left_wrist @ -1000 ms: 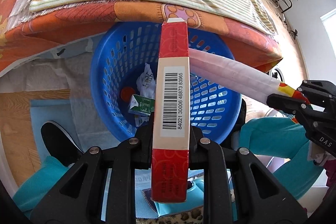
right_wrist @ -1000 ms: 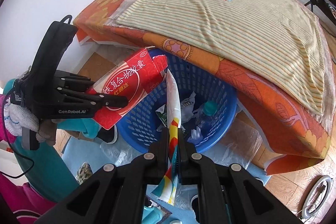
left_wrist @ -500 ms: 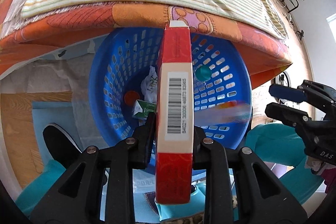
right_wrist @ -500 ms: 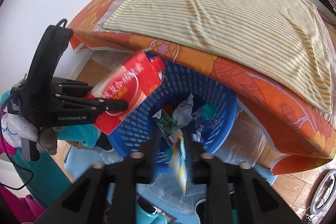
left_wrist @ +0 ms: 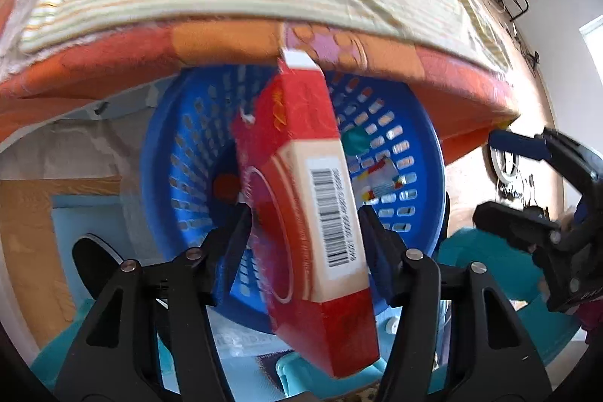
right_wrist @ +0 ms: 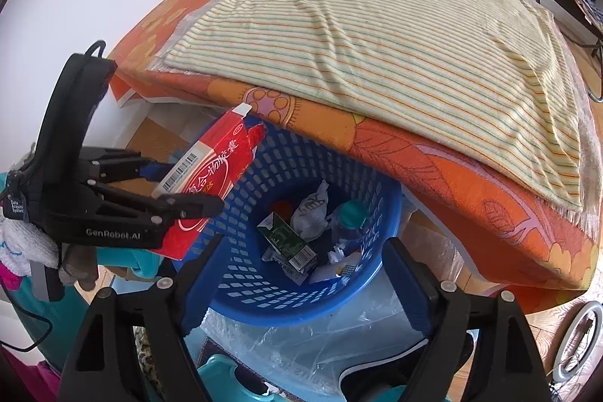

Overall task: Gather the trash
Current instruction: 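Carry the red box and white tube over the blue basket and open both grippers, then move both open grippers back over the striped cloth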

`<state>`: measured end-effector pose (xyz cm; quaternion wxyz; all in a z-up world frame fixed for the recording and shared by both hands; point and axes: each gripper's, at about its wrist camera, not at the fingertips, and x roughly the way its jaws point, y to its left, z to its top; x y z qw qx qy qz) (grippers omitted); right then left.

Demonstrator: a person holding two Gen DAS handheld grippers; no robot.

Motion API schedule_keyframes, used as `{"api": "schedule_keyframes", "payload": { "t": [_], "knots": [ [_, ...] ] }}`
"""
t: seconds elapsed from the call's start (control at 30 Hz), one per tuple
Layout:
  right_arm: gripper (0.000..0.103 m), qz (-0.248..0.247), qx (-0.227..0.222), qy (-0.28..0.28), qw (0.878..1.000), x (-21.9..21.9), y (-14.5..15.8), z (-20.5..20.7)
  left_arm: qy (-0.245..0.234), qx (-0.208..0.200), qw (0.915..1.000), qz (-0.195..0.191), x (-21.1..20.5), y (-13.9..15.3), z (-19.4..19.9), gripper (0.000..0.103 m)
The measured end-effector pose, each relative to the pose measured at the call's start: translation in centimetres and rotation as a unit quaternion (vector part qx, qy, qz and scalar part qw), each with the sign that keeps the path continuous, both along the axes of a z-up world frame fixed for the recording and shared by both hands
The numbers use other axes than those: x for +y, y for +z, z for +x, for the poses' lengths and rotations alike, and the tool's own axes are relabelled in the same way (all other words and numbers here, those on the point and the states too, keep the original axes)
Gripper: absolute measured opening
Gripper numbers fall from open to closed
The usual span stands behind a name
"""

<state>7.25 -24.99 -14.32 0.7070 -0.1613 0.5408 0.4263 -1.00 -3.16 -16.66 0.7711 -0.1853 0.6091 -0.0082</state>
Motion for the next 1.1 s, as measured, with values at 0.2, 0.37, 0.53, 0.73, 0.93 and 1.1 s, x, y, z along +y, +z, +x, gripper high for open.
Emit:
{"api": "schedule_keyframes", "payload": {
  "t": [0.2, 0.37, 0.53, 0.73, 0.93, 1.1],
  "knots": [
    [0.085, 0.000, -0.007, -0.011, 1.000, -0.2, 0.0, 0.6, -0.063, 0.001, 0.9978, -0.022, -3.0, -0.6, 0.0, 0.059],
    [0.085, 0.003, -0.009, -0.020, 1.000, -0.7, 0.2, 1.0, -0.076, -0.004, 0.9970, -0.014, -4.0, -0.3, 0.0, 0.059],
    [0.085, 0.005, -0.011, -0.022, 1.000, -0.9, 0.3, 1.1, -0.064, -0.011, 0.9978, -0.010, -4.0, 0.2, -0.1, 0.059],
    [0.085, 0.012, -0.017, -0.028, 0.999, -1.1, 0.9, 1.3, -0.053, -0.031, 0.9981, -0.002, -3.2, 1.6, 0.3, 0.059],
    [0.085, 0.028, -0.018, -0.042, 0.999, -1.2, 2.0, 2.2, -0.058, -0.064, 0.9961, 0.020, -3.4, 3.9, 0.9, 0.059],
    [0.086, 0.045, -0.020, -0.052, 0.997, -1.2, 3.1, 3.1, -0.062, -0.089, 0.9934, 0.036, -3.4, 5.7, 1.8, 0.059]
  ]
}}
